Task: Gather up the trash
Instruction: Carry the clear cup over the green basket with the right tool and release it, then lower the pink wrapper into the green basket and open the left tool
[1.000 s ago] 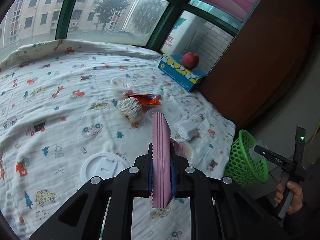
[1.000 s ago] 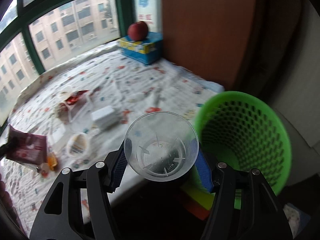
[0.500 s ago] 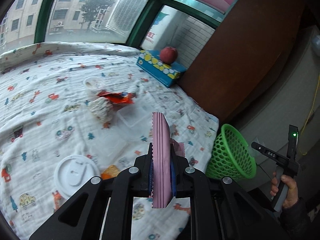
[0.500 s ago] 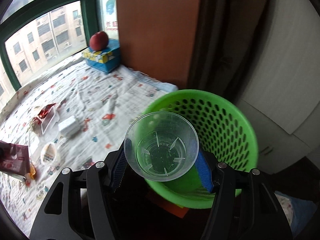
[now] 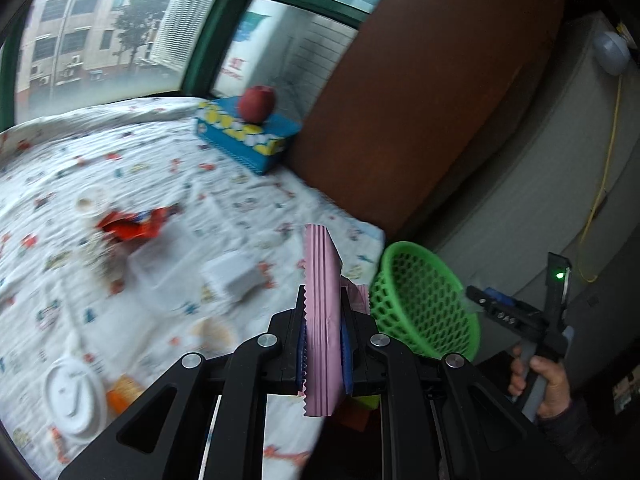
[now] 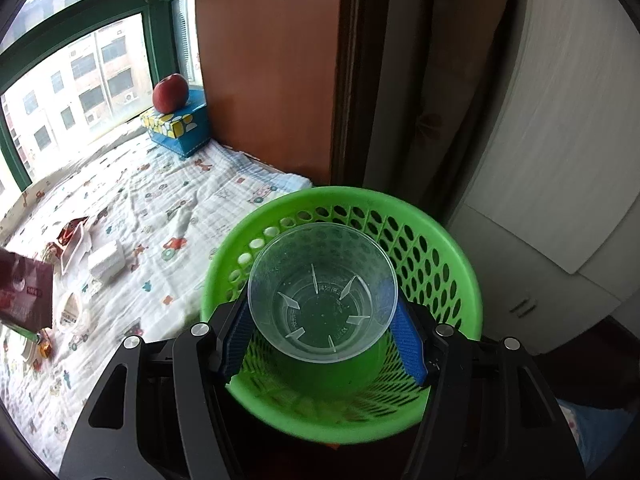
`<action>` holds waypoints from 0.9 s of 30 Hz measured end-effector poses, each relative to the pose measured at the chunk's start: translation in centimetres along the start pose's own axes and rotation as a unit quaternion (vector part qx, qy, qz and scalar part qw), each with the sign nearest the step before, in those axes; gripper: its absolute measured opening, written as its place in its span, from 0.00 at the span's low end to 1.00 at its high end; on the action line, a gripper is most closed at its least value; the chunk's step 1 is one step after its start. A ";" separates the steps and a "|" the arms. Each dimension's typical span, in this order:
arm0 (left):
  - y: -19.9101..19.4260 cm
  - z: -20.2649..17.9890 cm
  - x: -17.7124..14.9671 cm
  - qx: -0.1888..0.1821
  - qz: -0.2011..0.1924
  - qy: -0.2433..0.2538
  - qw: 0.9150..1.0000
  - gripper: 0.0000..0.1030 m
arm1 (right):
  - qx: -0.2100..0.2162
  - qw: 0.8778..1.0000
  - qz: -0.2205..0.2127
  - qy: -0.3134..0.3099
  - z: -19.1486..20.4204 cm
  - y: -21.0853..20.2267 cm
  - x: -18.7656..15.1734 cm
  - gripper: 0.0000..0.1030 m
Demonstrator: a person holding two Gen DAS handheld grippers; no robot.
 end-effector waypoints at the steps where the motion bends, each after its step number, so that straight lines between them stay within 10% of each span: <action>1: 0.6 -0.8 0.2 -0.006 0.002 0.003 1.000 0.13 | 0.006 1.000 0.001 0.003 -0.3 0.4 0.1 0.60; 27: 16.4 -17.1 2.0 -0.065 0.082 0.078 0.991 0.13 | 0.038 0.999 -0.012 -0.007 -5.5 0.6 -0.6 0.76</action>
Point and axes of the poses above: each gripper's, at about its wrist camera, not at the fingertips, and y roughly the way its jaws point, z to its left, x to its top, the point moved 9 cm from there along y, roughly the way its jaws point, and after that the axes turned 2 degrees about z, right-handed, at the moved point
